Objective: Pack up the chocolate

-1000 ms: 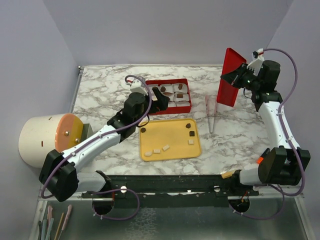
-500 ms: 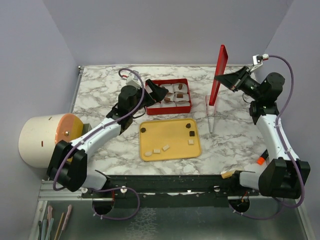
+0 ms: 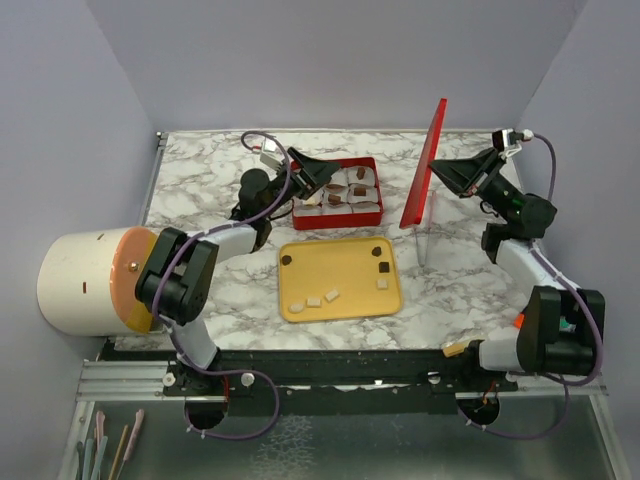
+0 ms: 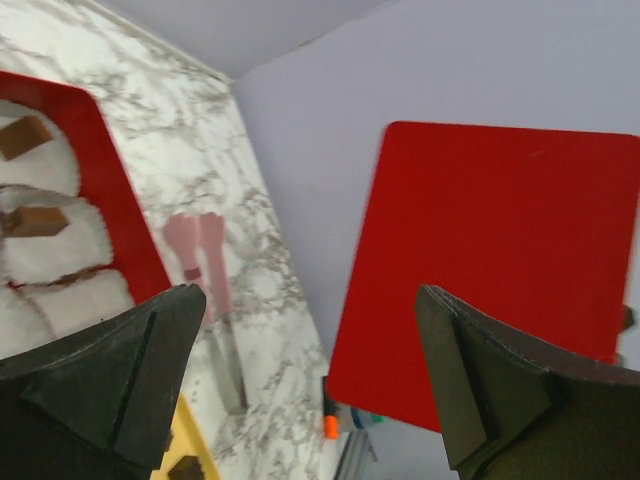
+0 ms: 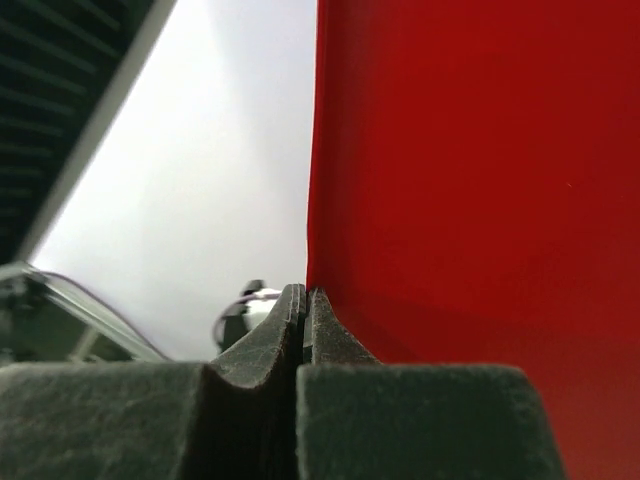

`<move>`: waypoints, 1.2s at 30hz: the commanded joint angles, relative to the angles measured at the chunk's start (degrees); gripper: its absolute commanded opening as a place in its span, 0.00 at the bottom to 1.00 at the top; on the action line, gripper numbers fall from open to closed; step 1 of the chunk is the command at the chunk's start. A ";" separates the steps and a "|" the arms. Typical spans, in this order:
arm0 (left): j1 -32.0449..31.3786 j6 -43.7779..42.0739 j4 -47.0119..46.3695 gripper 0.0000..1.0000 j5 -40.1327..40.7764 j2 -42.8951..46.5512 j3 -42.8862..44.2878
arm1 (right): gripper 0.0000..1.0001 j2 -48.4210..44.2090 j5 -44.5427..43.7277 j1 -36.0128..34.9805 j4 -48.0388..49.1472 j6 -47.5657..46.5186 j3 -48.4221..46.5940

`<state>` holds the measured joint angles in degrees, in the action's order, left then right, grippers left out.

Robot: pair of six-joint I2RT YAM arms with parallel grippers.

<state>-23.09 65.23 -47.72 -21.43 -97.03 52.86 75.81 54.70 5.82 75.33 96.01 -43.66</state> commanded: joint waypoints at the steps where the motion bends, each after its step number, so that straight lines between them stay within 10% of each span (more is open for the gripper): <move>1: 0.91 11.93 -23.60 0.96 -8.92 -7.60 3.40 | 0.00 3.40 -4.04 -2.20 25.30 14.81 1.59; 20: 1.02 33.51 -52.48 0.94 -17.34 -26.92 15.98 | 0.00 8.03 -6.95 -14.33 25.30 12.71 -8.64; 36: 0.50 34.88 -53.44 0.94 -18.20 -27.97 21.14 | 0.01 14.55 -11.10 -22.65 25.30 10.00 -13.58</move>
<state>-22.24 99.35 -84.79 -38.35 -124.86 72.58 89.58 46.98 -15.57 84.79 107.68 -54.61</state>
